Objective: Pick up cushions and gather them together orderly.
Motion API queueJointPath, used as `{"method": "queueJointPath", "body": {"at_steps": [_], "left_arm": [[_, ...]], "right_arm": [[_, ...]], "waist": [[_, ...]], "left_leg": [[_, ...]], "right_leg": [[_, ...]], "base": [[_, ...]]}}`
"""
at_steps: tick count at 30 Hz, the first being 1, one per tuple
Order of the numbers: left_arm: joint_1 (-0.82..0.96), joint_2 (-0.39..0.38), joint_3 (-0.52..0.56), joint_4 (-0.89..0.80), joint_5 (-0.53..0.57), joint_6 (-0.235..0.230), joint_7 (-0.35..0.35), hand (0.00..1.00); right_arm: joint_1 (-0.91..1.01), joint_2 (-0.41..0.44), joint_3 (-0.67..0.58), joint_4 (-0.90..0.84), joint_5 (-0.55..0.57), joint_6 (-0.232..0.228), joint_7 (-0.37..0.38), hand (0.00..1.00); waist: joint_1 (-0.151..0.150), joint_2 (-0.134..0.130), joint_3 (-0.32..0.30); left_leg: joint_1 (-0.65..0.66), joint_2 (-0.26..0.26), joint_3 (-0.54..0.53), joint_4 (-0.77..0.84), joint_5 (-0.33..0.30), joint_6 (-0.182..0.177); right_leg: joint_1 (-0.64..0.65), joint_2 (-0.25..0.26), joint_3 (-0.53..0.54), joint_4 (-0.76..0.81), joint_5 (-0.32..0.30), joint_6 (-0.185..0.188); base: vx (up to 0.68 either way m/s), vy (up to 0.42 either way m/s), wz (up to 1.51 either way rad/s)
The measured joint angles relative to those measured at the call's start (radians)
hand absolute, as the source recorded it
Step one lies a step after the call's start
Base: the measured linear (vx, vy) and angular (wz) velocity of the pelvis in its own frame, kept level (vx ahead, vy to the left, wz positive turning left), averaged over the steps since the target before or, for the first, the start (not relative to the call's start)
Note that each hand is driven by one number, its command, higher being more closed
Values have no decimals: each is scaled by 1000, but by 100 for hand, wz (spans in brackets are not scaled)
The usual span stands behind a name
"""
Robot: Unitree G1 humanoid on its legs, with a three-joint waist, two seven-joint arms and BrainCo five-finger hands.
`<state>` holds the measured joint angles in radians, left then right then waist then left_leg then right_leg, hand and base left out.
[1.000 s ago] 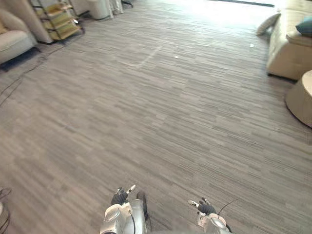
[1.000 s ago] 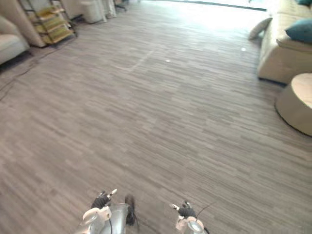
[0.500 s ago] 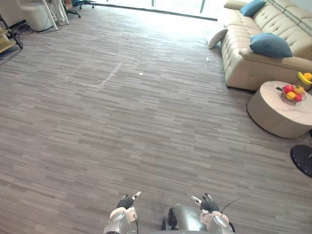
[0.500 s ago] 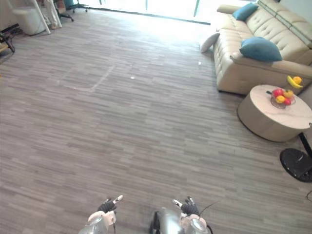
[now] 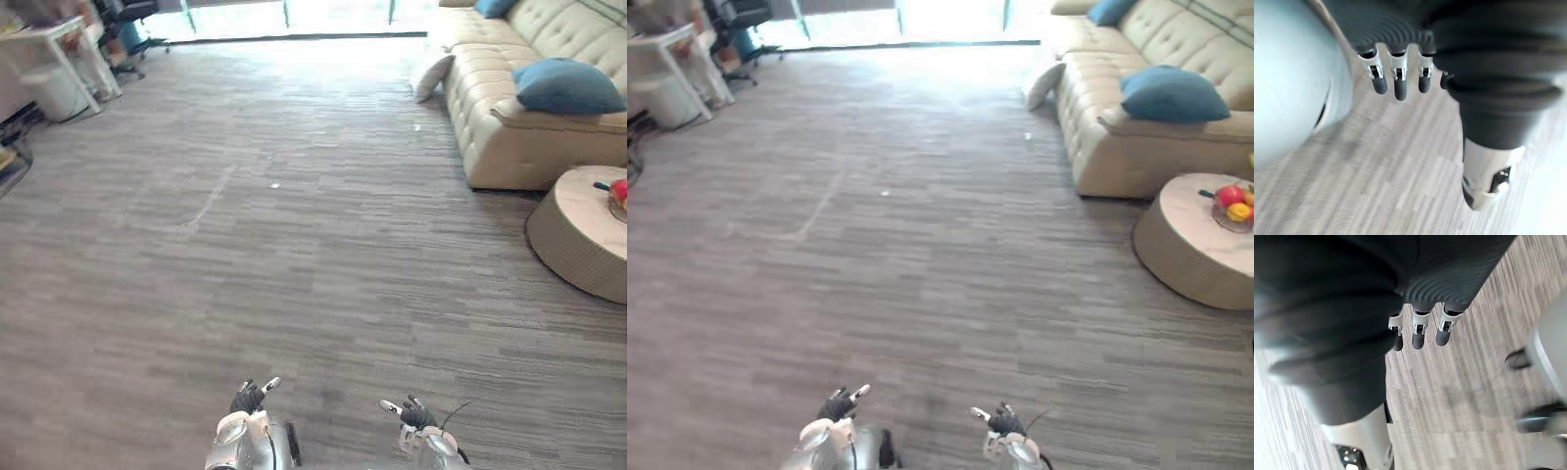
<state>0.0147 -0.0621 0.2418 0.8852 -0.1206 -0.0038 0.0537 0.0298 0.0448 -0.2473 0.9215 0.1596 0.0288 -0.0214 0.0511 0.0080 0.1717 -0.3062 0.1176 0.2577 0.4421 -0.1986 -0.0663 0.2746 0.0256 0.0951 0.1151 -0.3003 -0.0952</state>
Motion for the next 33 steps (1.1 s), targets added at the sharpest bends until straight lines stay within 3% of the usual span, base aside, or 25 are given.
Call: {"method": "queueJointPath", "body": {"at_steps": [1, 3, 4, 5, 6, 7, 8, 9, 10, 11, 13, 15, 16, 18, 19, 20, 22, 23, 24, 25, 26, 28, 29, 31, 33], "left_arm": [[5, 1, 0, -14, 0, -2, 0, 0], [19, 2, -3, -41, 1, -7, 2, 0], [21, 9, -3, -38, 1, -8, 3, 0], [21, 22, -4, -28, 1, -6, 4, 0], [21, 31, -6, -27, 1, -5, 4, 0], [21, 38, -9, -22, 1, -4, 4, 0], [22, 45, -25, -8, 1, -1, 4, 0], [17, 46, -38, 15, 1, 4, 6, 0], [15, 45, -45, 25, 1, 9, 6, 0], [0, 32, -71, 51, 1, 16, 5, 0], [-8, 14, -74, 60, 0, 17, 4, 0], [-17, 4, -74, 83, 2, 20, 3, 0], [-17, 3, -74, 85, 2, 20, 3, 0], [-20, -1, -75, 82, 3, 19, 2, 0], [-19, -1, -75, 84, 3, 19, 2, 0], [-7, -2, -74, 91, 4, 20, 1, 0], [7, -1, -69, 93, 13, 20, 1, 0], [6, -3, -61, 91, 13, 20, 1, 0], [6, -3, -57, 88, 13, 21, 1, 0], [10, -1, -32, 80, 11, 20, -1, 0], [11, 2, -23, 67, 10, 19, 0, 0], [17, 12, -25, 45, 10, 16, 0, 0], [20, 14, -27, 21, 9, 13, 0, 0], [31, 7, -34, -12, 1, 9, 0, 0], [36, 3, -32, -35, 1, 1, 0, 0]], "right_arm": [[2, -3, 2, 0, -1, 0, -1, 0], [14, -3, 7, 1, -1, 0, -1, 0], [17, 4, 6, 1, -1, -1, -1, 0], [20, 9, -3, 0, -3, 0, 2, 0], [33, 26, -2, -1, -4, -1, 1, 0], [38, 25, 13, 0, -5, 0, 4, 0], [55, 16, 20, -2, -5, -3, 6, 0], [54, 14, 25, -13, -5, -11, 10, 0], [54, 12, 25, -23, -5, -14, 10, 0], [63, 4, 25, -55, -5, -22, 11, 0], [67, 0, 22, -83, -4, -28, 12, 0], [51, -8, -4, -77, -4, -33, 12, 0], [53, -7, -9, -76, -4, -34, 12, 0], [57, -12, -28, -70, -4, -35, 12, 0], [59, -18, -28, -65, -4, -34, 11, 0], [60, -39, -29, -51, -1, -28, 13, 0], [49, -55, -23, -49, -6, -24, 12, 0], [47, -67, -23, -50, -5, -23, 11, 0], [47, -71, -23, -49, -4, -22, 10, 0], [41, -84, -20, -38, -3, -20, 7, 0], [32, -84, -6, -31, -2, -18, 1, 0], [27, -78, 39, -28, -1, -18, 1, 0], [27, -68, 61, -29, 0, -17, 2, 0], [27, -55, 73, -29, -1, -11, 2, 0], [30, -42, 70, -28, -1, 1, 0, 0]], "waist": [[2, -1, -3], [19, -20, -34], [25, -45, -49], [16, -71, -57], [10, -88, -55], [10, -99, -56], [14, -89, -50], [5, -88, -47], [0, -88, -47], [-15, -69, -42], [-19, -58, -39], [-48, -61, -27], [-52, -60, -25], [-65, -56, -25], [-69, -51, -23], [-74, -37, -26], [-71, 2, -32], [-71, 24, -26], [-70, 32, -26], [-56, 56, -18], [-50, 62, -9], [-41, 33, 5], [-32, 16, 0], [-20, 13, -7], [4, 15, -9]], "left_leg": [[-30, -8, -9, -109, 49, 0], [-41, -32, 15, -132, 190, 27], [-31, -57, 41, -125, 220, 82], [-2, -84, 73, -113, 185, 117], [34, -100, 90, -108, 171, 131], [90, -118, 91, -122, 147, 130], [189, -125, 89, -157, 83, 121], [269, -140, 88, -182, 50, 116], [294, -143, 88, -191, 47, 116], [383, -145, 86, -234, 32, 132], [473, -142, 84, -299, 15, 142], [594, -137, 58, -360, -14, 156], [612, -136, 55, -365, -21, 159], [687, -133, 9, -388, -86, 151], [710, -132, -16, -394, -98, 142], [731, -114, -57, -364, -96, 136], [674, -74, -97, -200, -73, 95], [564, -48, -135, 61, 3, -16], [521, -35, -150, 159, 49, -46], [384, 17, -178, 466, 107, -90], [327, 37, -165, 583, 84, -55], [249, 48, -127, 623, 40, -18], [184, 62, -64, 577, 11, -2], [91, 68, -5, 435, -10, 10], [41, 50, 36, 124, -4, 7]], "right_leg": [[31, -14, 17, -20, -29, 21], [59, -62, 60, -33, -50, 58], [46, -97, 77, 12, -57, 93], [2, -130, 91, 133, -31, 163], [-24, -139, 97, 241, 13, 209], [-69, -135, 103, 386, 85, 231], [-187, -119, 107, 677, 242, 282], [-299, -111, 84, 902, 239, 275], [-328, -111, 70, 947, 225, 269], [-439, -113, -2, 1026, 158, 221], [-574, -113, -93, 1000, 92, 190], [-659, -111, -201, 742, 54, 144], [-664, -108, -216, 669, 64, 140], [-675, -84, -224, 306, 191, 125], [-678, -79, -214, 310, 251, 93], [-681, -64, -200, 386, 253, 37], [-665, -59, -223, 431, 188, 12], [-618, -39, -224, 424, 139, 5], [-598, -31, -225, 412, 129, 0], [-496, 13, -218, 348, 109, -26], [-411, 35, -201, 303, 99, -38], [-303, 40, -170, 233, 81, -46], [-230, 40, -133, 176, 61, -52], [-159, 38, -87, 126, 42, -19], [-58, 26, -34, 53, 15, 18]], "base": [[642, 263, -36], [725, 310, -56], [793, 343, -54], [927, 421, -32], [736, 351, -21], [695, 331, -39], [644, 284, -47], [621, 252, -39], [568, 212, -14], [530, 190, -8], [568, 160, 2], [638, 41, 39], [557, -53, 58], [620, -126, 73], [684, -174, 58], [532, -155, 26], [629, -218, 14], [633, -237, 13], [777, -220, -16], [758, -163, -46], [629, -110, -58], [445, -75, -57], [615, -86, -83], [515, -18, -74], [668, 101, -63]]}}
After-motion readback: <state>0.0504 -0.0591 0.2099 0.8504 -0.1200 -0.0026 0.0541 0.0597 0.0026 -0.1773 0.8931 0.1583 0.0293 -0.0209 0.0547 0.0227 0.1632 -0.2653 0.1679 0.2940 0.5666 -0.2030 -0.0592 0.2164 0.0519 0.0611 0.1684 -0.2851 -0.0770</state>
